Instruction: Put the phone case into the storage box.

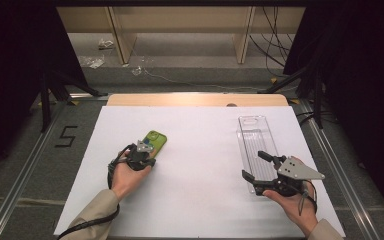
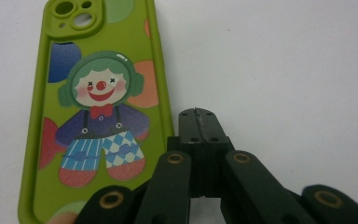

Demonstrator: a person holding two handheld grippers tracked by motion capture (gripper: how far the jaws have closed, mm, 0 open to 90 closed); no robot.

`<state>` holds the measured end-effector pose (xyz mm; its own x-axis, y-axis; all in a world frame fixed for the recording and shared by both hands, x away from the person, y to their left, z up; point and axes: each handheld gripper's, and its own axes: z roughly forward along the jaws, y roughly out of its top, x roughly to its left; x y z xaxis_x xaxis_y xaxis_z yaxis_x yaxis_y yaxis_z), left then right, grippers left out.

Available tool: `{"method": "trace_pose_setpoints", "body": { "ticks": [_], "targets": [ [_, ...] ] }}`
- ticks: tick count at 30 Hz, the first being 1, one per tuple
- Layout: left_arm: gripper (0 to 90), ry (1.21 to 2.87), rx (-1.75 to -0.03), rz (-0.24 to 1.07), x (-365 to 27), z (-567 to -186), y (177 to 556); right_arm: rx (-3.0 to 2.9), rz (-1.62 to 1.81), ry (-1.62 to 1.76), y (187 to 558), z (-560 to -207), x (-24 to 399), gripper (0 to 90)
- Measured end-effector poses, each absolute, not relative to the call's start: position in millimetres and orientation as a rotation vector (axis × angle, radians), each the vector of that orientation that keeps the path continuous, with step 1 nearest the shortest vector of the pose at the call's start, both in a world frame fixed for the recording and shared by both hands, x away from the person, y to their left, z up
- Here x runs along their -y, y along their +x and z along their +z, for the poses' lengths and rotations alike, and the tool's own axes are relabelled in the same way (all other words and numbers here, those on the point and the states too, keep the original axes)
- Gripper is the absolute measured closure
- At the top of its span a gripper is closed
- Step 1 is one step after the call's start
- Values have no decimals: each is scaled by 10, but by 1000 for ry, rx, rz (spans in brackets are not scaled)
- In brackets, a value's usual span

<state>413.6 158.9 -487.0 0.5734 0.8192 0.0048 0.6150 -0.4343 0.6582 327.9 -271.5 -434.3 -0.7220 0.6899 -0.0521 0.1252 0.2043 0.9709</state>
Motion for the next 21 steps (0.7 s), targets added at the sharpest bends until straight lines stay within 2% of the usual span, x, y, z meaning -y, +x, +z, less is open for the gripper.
{"method": "trace_pose_setpoints", "body": {
  "ticks": [13,15,16,21],
  "targets": [
    [893,2185,-1158,422,-1666,-4854,4125,-2001,1544,754,3271,-4338,2713,173],
    [845,2176,-1141,389,-1662,-4800,4118,-2000,1544,754,3269,-4335,2715,174],
    [761,2162,-1136,378,-1658,-4761,4117,-1998,1546,754,3267,-4334,2716,174],
    [493,2196,-1093,478,-1646,-4585,4235,-1994,1544,753,3268,-4330,2715,173]
  ]
}}
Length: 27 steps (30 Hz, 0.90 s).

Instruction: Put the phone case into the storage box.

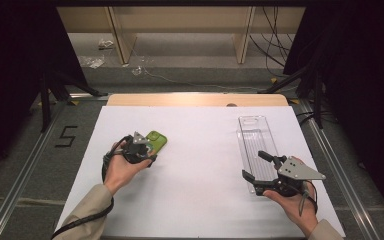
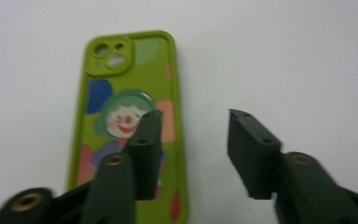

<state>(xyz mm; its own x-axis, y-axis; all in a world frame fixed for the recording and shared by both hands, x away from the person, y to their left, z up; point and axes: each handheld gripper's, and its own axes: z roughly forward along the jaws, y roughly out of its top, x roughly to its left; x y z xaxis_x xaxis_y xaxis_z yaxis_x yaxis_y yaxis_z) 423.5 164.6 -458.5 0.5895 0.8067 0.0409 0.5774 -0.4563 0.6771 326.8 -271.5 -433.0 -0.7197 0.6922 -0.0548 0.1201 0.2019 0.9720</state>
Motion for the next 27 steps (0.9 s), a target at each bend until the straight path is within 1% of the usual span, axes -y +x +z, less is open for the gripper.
{"method": "trace_pose_setpoints", "body": {
  "ticks": [2,3,5,6,7,8,10,11,12,13,14,21,27],
  "targets": [
    [336,2249,-1089,485,-1663,-4550,4329,-1993,1541,755,3263,-4323,2714,173],
    [336,2278,-1098,470,-1671,-4541,4382,-1993,1541,755,3263,-4323,2714,173],
    [215,2316,-1105,431,-1697,-4528,4488,-1991,1543,753,3262,-4319,2711,173],
    [174,2336,-1117,410,-1712,-4526,4545,-1991,1543,752,3265,-4321,2710,173],
    [174,2355,-1133,386,-1721,-4530,4596,-1991,1543,752,3265,-4321,2710,173],
    [140,2387,-1146,370,-1729,-4534,4642,-1994,1541,754,3267,-4327,2711,173],
    [133,2432,-1172,356,-1724,-4561,4719,-1994,1543,754,3269,-4329,2711,173],
    [105,2454,-1180,342,-1717,-4575,4750,-1994,1544,755,3269,-4331,2712,174],
    [105,2476,-1188,321,-1710,-4593,4777,-1994,1544,755,3269,-4331,2712,174],
    [38,2493,-1188,295,-1705,-4611,4802,-1994,1546,756,3268,-4331,2712,174],
    [26,2496,-1193,286,-1696,-4627,4824,-1994,1545,754,3267,-4330,2712,174],
    [30,2531,-1235,247,-1665,-4669,4927,-1990,1546,755,3262,-4323,2716,174],
    [28,2516,-1291,235,-1693,-4723,4988,-1992,1547,752,3261,-4321,2711,174]
  ]
}}
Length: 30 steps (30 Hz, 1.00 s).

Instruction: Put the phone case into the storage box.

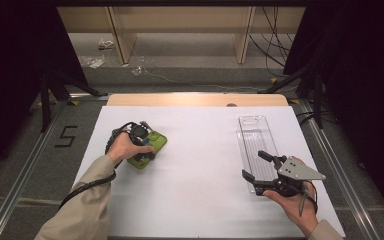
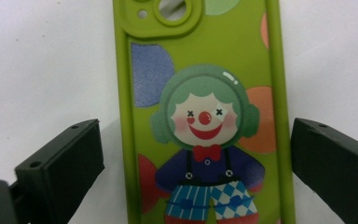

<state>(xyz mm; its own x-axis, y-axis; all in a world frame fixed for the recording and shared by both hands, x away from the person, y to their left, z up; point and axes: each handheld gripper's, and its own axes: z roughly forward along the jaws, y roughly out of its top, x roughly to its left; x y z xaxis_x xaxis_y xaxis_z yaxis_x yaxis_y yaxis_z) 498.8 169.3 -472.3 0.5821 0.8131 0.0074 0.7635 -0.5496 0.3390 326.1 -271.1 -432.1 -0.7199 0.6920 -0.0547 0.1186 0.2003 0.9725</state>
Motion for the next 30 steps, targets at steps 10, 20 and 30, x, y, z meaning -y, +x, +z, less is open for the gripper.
{"method": "trace_pose_setpoints", "body": {
  "ticks": [10,20,30],
  "targets": [
    [38,2518,-1335,224,-1677,-4750,5005,-1995,1545,752,3266,-4327,2709,174],
    [83,2517,-1357,178,-1668,-4736,5022,-1995,1547,752,3266,-4325,2708,174],
    [134,2526,-1370,173,-1645,-4712,5020,-1995,1549,751,3266,-4325,2707,174]
  ]
}}
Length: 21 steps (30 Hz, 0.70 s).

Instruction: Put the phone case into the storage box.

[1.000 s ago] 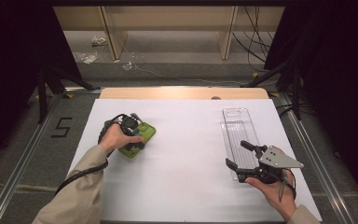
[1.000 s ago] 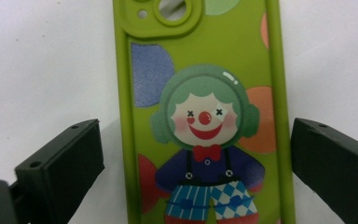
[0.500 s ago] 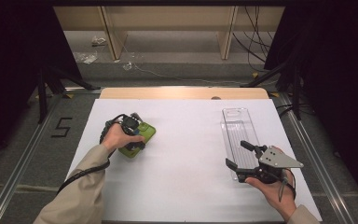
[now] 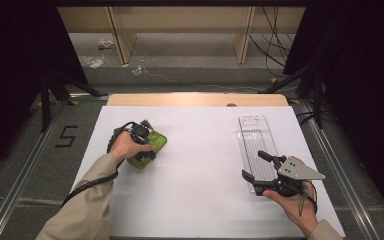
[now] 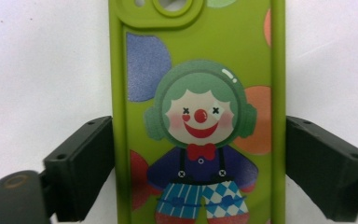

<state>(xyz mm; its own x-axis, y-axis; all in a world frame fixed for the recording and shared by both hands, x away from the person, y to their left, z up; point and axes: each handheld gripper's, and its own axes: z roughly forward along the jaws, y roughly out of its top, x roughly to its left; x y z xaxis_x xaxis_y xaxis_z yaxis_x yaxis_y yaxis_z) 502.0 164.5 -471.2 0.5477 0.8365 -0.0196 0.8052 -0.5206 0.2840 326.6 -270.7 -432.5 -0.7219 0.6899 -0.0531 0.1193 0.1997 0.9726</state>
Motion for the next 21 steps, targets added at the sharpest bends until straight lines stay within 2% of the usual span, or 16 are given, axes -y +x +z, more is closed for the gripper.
{"method": "trace_pose_setpoints", "body": {
  "ticks": [21],
  "targets": [
    [160,2519,-1395,170,-1637,-4704,5015,-1994,1548,751,3263,-4322,2709,176]
  ]
}}
